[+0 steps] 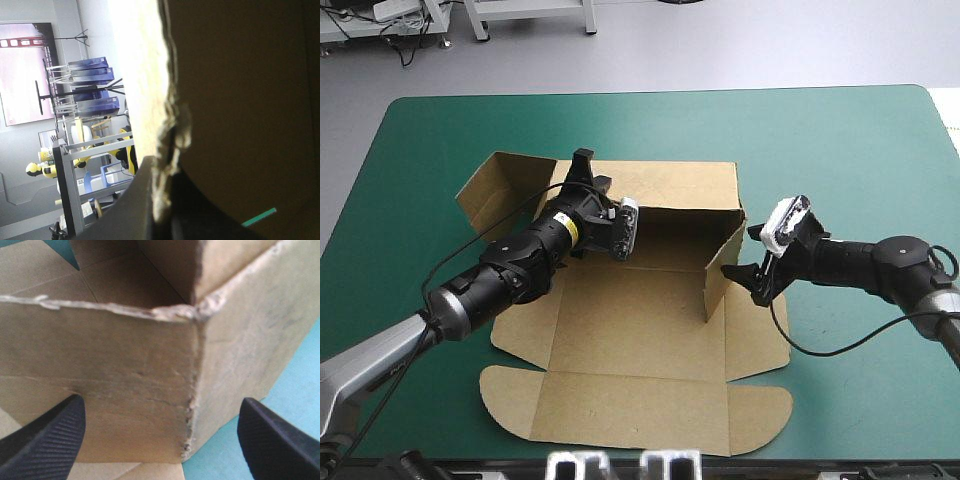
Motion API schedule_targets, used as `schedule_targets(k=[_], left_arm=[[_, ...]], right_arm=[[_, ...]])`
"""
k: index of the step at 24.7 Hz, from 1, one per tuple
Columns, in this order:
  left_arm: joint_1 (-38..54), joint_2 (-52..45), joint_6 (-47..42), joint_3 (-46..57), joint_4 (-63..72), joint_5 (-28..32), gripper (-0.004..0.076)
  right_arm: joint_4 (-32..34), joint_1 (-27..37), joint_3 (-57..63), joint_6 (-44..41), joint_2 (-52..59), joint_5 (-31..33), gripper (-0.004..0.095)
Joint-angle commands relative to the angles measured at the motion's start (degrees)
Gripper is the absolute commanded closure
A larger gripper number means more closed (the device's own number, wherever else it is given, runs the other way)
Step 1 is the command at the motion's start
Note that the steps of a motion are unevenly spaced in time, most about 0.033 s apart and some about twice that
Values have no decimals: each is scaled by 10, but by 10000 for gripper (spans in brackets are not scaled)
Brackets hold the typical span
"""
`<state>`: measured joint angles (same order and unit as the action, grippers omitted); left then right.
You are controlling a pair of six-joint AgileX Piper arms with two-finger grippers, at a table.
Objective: Fold the box
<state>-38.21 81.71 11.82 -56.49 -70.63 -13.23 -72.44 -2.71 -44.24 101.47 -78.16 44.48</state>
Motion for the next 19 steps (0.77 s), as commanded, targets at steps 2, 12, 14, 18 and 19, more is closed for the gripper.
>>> schedule_targets(k=[2,12,14,18,19], left_arm=[[-6,-15,-7,-8,8,12,734],[-8,-15,-47,-9,8,0,733],[-29,-15,-48,-9,8,-15,733],[-57,-15,-54,-9,8,-22,733],[-57,-15,-54,-9,8,-23,733]], right_arm=[[-71,-50,-14,-2,19,-51,125],[-150,-77,-21,-54,19,-130,189],[-152,-77,-26,-67,19,-127,270],[-145,-77,-26,-79,19,-86,454],[-141,-77,-26,-80,19,-84,468]])
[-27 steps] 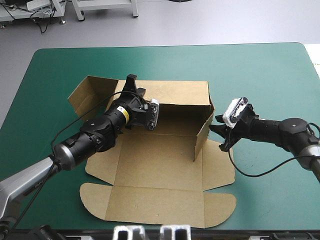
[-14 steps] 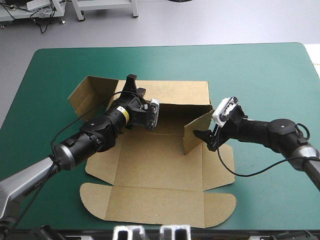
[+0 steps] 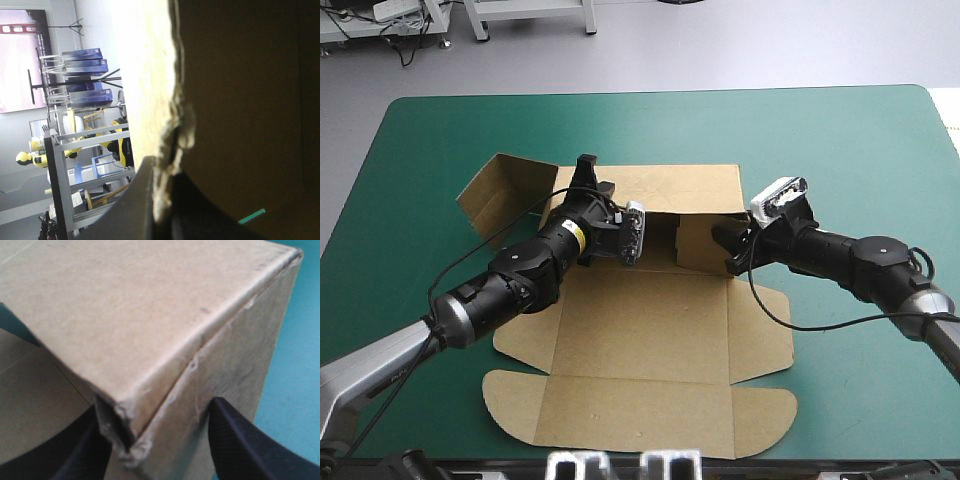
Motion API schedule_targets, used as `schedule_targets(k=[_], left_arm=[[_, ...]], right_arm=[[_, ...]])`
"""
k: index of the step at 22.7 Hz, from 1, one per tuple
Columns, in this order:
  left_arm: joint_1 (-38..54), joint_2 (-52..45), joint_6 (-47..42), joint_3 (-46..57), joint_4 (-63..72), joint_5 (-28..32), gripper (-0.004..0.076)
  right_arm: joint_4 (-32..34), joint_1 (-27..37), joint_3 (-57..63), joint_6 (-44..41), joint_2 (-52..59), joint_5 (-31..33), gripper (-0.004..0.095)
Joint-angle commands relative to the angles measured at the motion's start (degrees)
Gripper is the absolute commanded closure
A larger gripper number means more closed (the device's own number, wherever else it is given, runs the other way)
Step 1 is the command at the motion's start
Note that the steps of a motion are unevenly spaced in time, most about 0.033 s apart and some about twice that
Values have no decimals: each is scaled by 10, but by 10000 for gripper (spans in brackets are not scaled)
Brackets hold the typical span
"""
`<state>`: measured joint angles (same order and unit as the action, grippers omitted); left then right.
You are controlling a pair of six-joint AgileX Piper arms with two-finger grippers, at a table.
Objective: Fold the box
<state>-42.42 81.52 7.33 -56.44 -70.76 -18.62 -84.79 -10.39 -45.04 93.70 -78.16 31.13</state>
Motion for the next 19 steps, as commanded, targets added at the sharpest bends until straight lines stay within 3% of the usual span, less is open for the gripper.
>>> schedule_targets(k=[1,3,5,6,7,10,17,19], left_arm=[[-15,-14,-9,-9,9,19,734],[-15,-14,-11,-9,9,11,734],[-15,-14,-11,-9,9,16,734],[-15,-14,-11,-9,9,23,734],[-15,-14,-11,-9,9,27,733],[-15,-15,-11,-9,9,36,654],[-16,-40,-46,-9,9,34,250],[-30,-66,-67,-9,10,31,204]], right_arm=[[5,-1,-16,-14,19,47,491],[18,-1,-9,-28,19,43,531],[21,-1,-5,-22,19,51,691],[26,-1,-5,-10,19,68,846],[28,-1,-5,-2,19,81,937],[28,-1,-5,-8,19,91,931],[28,-1,-5,-29,19,82,931],[28,-1,-6,-50,19,67,931]])
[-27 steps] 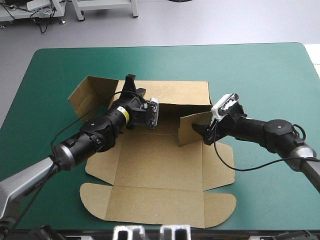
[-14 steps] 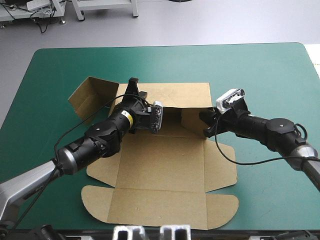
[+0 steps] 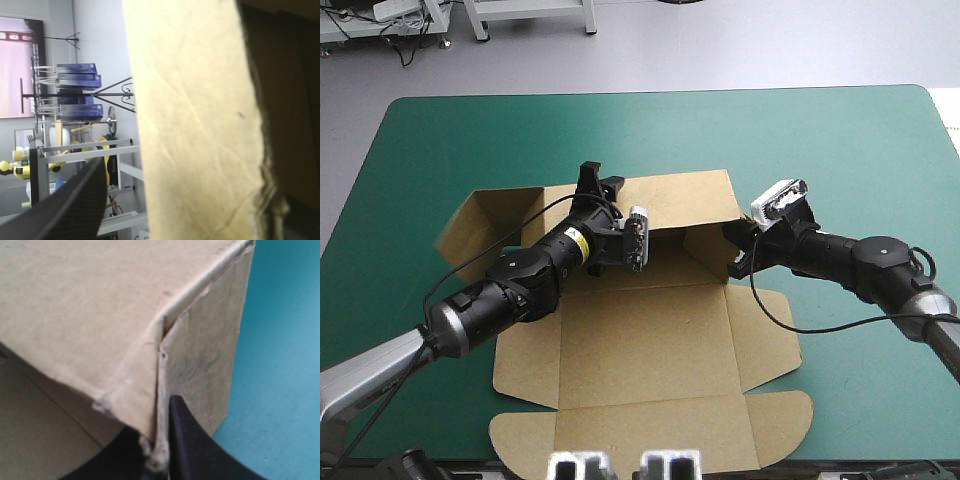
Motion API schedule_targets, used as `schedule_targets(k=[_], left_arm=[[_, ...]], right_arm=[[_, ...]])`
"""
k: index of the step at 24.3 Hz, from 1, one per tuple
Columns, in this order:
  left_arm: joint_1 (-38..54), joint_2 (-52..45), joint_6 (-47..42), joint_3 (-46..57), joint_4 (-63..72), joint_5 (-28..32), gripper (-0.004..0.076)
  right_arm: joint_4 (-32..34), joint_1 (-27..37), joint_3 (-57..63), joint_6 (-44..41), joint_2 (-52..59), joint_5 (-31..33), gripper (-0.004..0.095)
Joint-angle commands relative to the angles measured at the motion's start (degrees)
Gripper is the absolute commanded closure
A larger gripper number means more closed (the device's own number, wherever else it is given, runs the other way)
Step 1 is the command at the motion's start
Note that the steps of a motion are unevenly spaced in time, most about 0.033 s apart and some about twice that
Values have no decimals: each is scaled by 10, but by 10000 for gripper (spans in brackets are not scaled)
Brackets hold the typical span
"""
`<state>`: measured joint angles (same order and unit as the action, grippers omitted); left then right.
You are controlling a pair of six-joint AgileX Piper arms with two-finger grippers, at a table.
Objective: Fold the box
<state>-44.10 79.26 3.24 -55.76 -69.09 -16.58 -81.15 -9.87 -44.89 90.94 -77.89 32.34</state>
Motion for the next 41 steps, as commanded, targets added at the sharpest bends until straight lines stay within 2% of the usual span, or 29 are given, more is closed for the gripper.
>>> schedule_targets(k=[1,5,8,9,10,12,13,15,19,24,27,28,32,34,36,41], left_arm=[[-27,-61,-28,-16,-7,10,204],[-71,-103,-28,-16,-7,2,204],[-108,-124,-29,-16,21,-48,227],[-115,-129,-29,-16,44,-61,258],[-118,-133,-22,-16,96,-72,364],[-118,-134,5,-16,183,-69,525],[-118,-134,7,-16,207,-65,553],[-118,-134,7,-28,280,-68,559],[-118,-134,8,-92,380,-119,730],[-118,-134,125,-171,540,-184,711],[-118,-134,126,-187,558,-239,711],[-117,-134,119,-193,552,-269,711],[-114,-134,49,-205,477,-304,711],[-93,-134,-2,-213,444,-317,711],[-49,-134,-12,-223,463,-320,711],[107,-133,55,-228,573,-307,711]], right_arm=[[-10,-6,-8,-25,17,40,931],[-20,-6,-8,-25,17,-2,931],[-17,-6,-9,-25,17,-23,931],[-10,-6,-10,-25,17,-25,931],[2,-5,-14,-29,17,-27,931],[13,-5,-23,-38,17,-28,932],[27,-5,-26,-52,17,-29,932],[77,-5,-40,-91,17,-39,931],[168,-5,-63,-166,17,-70,931],[285,-5,-110,-267,17,-84,932],[355,-5,-127,-326,17,-83,932],[408,-5,-137,-373,17,-77,932],[522,-5,-155,-465,17,-44,932],[568,-5,-169,-499,17,-5,932],[603,-5,-188,-523,17,44,932],[667,-5,-245,-551,17,171,932]])
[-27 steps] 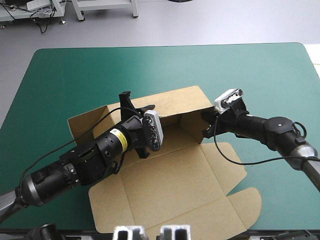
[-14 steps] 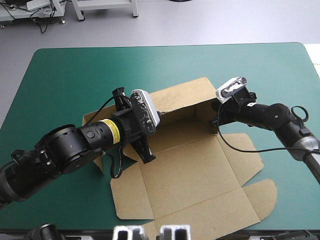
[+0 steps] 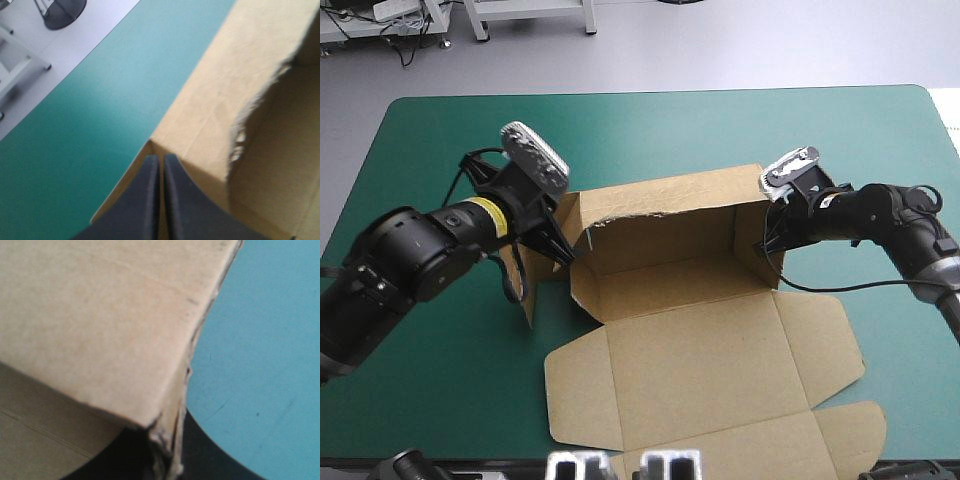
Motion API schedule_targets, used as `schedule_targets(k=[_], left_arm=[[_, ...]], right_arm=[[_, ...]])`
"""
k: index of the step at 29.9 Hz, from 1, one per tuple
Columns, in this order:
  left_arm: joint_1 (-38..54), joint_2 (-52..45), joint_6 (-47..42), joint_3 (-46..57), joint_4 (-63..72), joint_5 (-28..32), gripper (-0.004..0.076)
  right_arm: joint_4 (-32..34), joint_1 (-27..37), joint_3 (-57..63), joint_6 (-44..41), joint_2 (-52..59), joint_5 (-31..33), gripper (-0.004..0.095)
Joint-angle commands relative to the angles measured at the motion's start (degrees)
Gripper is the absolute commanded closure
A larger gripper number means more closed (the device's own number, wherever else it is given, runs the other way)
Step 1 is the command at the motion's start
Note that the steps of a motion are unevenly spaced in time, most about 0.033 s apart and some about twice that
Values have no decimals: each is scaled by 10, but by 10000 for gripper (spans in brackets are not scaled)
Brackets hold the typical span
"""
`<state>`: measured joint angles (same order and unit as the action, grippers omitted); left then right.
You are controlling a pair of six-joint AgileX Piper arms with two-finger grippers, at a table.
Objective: Fold the box
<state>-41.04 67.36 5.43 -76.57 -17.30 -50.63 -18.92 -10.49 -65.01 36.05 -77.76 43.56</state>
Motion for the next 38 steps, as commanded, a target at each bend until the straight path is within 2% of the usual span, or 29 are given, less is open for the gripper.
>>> schedule_targets(k=[1,5,8,12,19,26,28,30,33,35,37,38], left_arm=[[114,-10,57,-20,90,32,711],[254,8,147,-20,232,4,711],[355,17,220,-19,342,0,712],[438,21,274,-19,437,-9,712],[479,21,284,-19,432,-49,712],[480,21,284,-19,425,-51,712],[480,23,284,-19,424,-51,713],[480,24,284,-19,423,-51,713],[480,28,284,-19,421,-51,714],[480,31,284,-19,409,-51,715],[480,35,280,-19,398,-50,715],[480,38,274,-19,394,-49,715]], right_arm=[[55,2,-57,-11,15,81,933],[103,2,-102,-42,14,155,933],[122,2,-128,-44,8,176,932],[134,2,-168,-46,-40,223,933],[138,2,-287,-60,-200,284,933],[120,2,-443,-77,-341,284,908],[120,2,-478,-77,-358,284,834],[114,2,-506,-86,-368,284,711],[108,2,-542,-97,-368,284,461],[116,2,-571,-132,-364,284,297],[119,2,-589,-148,-357,284,207],[116,2,-592,-148,-350,284,202]])
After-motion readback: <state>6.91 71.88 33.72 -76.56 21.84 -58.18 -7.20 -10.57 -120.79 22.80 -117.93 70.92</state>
